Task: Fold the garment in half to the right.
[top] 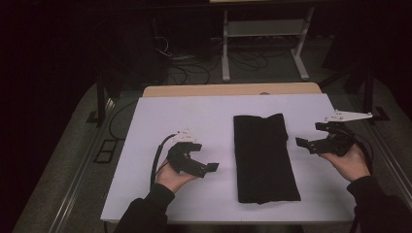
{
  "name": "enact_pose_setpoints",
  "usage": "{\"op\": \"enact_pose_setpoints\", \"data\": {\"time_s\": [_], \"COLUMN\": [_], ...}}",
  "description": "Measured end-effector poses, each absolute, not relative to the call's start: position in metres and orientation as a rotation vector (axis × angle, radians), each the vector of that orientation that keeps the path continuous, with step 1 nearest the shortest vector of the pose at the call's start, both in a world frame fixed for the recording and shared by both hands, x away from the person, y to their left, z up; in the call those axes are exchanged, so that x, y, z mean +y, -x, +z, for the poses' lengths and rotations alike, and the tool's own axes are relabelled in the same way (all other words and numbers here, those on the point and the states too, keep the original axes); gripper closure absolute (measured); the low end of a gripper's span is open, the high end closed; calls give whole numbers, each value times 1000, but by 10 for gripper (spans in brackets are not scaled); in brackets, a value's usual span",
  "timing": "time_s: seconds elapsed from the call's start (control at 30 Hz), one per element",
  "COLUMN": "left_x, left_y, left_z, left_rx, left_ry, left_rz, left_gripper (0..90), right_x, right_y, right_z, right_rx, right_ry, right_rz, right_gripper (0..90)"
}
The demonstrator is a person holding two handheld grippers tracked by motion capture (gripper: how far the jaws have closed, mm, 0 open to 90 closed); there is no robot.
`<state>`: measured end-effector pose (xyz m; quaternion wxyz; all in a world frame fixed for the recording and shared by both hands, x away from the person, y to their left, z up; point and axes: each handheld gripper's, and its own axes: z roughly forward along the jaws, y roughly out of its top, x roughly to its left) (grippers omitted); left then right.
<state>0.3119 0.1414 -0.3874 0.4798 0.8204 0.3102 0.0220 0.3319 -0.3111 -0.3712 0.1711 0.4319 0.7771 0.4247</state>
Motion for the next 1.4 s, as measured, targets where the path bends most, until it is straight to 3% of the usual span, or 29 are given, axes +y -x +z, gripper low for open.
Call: {"op": "enact_pose_setpoints", "data": {"time_s": [1.4], "left_x": [241], "left_y": [-294], "left_z": [-396], "left_rx": [921], "left_ry": [-1880], "left_rz": [175], "left_gripper": [0], "right_x": [-323], "right_y": [-293], "right_z": [-396], "right_rx": [2219], "right_ry": [-1238], "right_rz": [1207], "right_gripper": [0]}}
